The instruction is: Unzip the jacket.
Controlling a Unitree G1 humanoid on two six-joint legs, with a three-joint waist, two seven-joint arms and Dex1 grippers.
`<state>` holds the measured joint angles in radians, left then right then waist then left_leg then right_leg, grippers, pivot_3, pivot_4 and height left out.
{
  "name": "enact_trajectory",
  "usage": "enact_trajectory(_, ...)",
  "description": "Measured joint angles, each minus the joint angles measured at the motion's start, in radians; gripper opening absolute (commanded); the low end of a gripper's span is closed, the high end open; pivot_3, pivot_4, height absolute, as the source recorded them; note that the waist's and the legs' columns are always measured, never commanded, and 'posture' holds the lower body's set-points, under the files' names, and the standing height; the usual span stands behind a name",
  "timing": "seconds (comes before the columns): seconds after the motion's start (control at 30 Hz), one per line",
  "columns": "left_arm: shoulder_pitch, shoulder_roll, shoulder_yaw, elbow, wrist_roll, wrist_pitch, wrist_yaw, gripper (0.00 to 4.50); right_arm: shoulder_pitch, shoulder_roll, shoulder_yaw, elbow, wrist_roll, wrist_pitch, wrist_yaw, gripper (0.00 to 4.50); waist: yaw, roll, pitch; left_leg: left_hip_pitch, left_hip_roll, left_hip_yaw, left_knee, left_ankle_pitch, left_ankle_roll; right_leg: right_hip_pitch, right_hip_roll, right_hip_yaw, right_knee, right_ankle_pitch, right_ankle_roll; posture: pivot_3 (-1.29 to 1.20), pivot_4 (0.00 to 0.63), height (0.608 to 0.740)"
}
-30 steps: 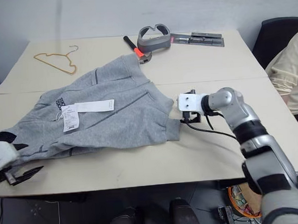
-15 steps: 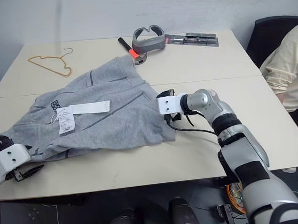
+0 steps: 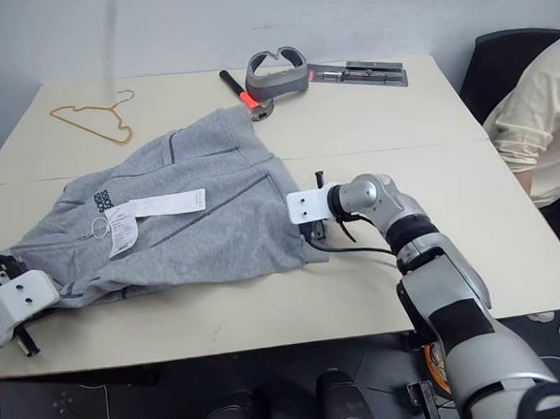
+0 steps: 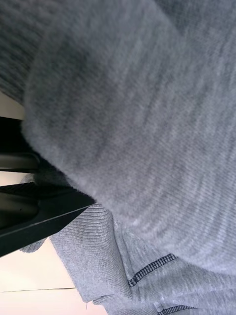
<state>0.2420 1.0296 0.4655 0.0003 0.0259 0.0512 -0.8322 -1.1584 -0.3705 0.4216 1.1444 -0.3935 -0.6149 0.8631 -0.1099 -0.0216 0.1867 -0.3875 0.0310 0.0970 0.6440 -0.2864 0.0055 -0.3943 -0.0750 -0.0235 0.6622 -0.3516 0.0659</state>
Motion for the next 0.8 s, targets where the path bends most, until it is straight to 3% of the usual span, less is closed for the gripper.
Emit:
enact_trajectory(0.23, -0.051, 0.004, -0.071, -0.043, -0.025, 0.002, -0.057, 0.00, 0.097, -0.179, -0.038, -0.151, 0.082, 0.015, 0.206, 0.02, 0.039, 0.000, 0.000, -0.001, -0.002, -0.001, 0.001, -0.002, 0.002, 0.003, -0.004, -0.004, -0.003, 0.000, 0.000, 0.00, 0.150, 0.740)
enact_trajectory(0.33, -0.132, 0.012, -0.168, -0.109, -0.063, 0.014, -0.140, 0.00, 0.269, -0.353, -0.094, -0.399, 0.187, 0.111, 0.363, 0.02, 0.075, 0.000, 0.000, -0.002, -0.003, -0.002, 0.003, -0.004, 0.003, 0.004, -0.005, -0.006, -0.004, 0.000, 0.000, 0.00, 0.150, 0.740)
enact_trajectory(0.5, -0.284, 0.025, -0.351, -0.160, -0.086, 0.025, -0.281, 0.00, 0.664, -0.640, -0.235, -0.867, 0.337, 0.378, 0.484, 0.02, 0.112, 0.001, 0.000, -0.003, -0.002, -0.004, 0.005, -0.009, 0.005, 0.006, -0.006, -0.013, -0.008, 0.000, 0.000, 0.00, 0.150, 0.740)
enact_trajectory(0.63, -0.401, 0.030, -0.489, -0.181, -0.094, 0.014, -0.404, 0.00, 1.124, -0.851, -0.445, -1.186, 0.457, 0.571, 0.527, 0.02, 0.132, 0.002, -0.001, 0.000, 0.000, -0.004, 0.005, -0.011, 0.006, 0.018, -0.006, -0.024, -0.019, 0.000, 0.001, 0.00, 0.150, 0.740)
enact_trajectory(0.73, -0.437, 0.046, -0.550, -0.178, -0.092, -0.020, -0.474, 0.00, 1.442, -0.865, -0.637, -1.372, 0.502, 0.700, 0.534, 0.02, 0.132, 0.001, -0.003, 0.000, 0.000, -0.004, 0.005, -0.011, 0.007, 0.020, -0.006, -0.026, -0.026, 0.000, 0.003, 0.00, 0.150, 0.740)
enact_trajectory(0.8, -0.448, 0.057, -0.567, -0.168, -0.087, -0.048, -0.502, 0.00, 1.574, -0.843, -0.715, -1.461, 0.517, 0.761, 0.542, 0.02, 0.131, 0.000, -0.003, 0.000, 0.000, -0.004, 0.005, -0.011, 0.008, 0.021, -0.006, -0.025, -0.026, 0.000, 0.004, 0.00, 0.150, 0.740)
